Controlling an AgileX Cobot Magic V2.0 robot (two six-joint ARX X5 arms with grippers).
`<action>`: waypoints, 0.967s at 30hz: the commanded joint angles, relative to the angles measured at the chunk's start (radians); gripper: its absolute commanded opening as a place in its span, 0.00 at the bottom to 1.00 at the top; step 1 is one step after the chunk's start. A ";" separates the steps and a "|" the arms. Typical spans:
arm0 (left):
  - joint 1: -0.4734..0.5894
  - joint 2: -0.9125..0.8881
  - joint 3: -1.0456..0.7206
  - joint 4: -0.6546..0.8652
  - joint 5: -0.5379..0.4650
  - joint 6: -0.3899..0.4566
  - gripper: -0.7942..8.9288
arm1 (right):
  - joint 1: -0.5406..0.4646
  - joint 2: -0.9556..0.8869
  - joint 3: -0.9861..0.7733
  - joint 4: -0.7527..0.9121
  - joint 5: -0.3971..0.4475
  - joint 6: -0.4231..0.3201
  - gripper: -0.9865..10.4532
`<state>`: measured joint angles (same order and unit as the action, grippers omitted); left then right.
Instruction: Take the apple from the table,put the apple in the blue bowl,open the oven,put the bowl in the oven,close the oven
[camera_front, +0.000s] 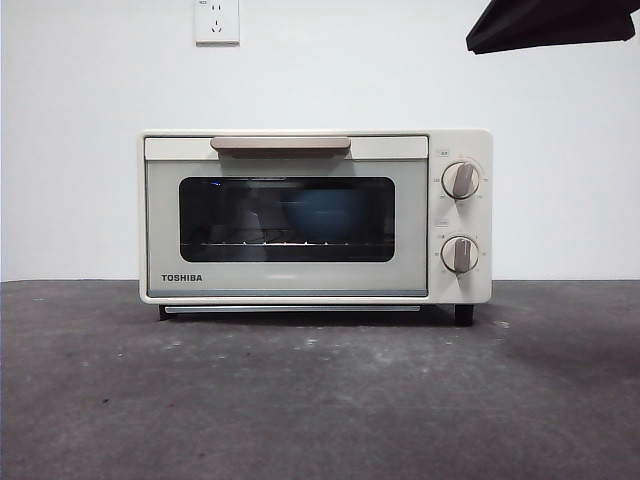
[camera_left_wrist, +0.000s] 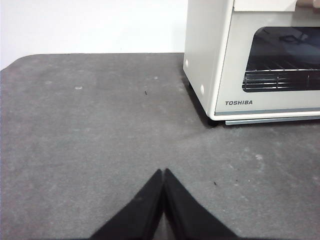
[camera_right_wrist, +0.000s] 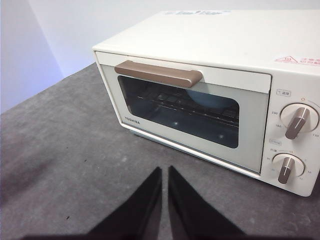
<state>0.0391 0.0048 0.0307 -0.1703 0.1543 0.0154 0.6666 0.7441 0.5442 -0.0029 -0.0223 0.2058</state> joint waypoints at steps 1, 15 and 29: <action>0.002 -0.002 -0.024 0.008 -0.001 -0.008 0.09 | 0.005 0.005 -0.001 0.011 0.004 -0.009 0.09; 0.002 -0.002 -0.024 0.007 -0.001 -0.008 0.09 | 0.005 0.005 -0.001 0.011 0.004 -0.009 0.09; 0.002 -0.002 -0.024 0.008 -0.001 -0.008 0.09 | -0.348 -0.253 -0.002 -0.163 -0.056 -0.041 0.09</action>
<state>0.0391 0.0048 0.0307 -0.1703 0.1547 0.0093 0.3428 0.4984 0.5392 -0.1566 -0.0776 0.1902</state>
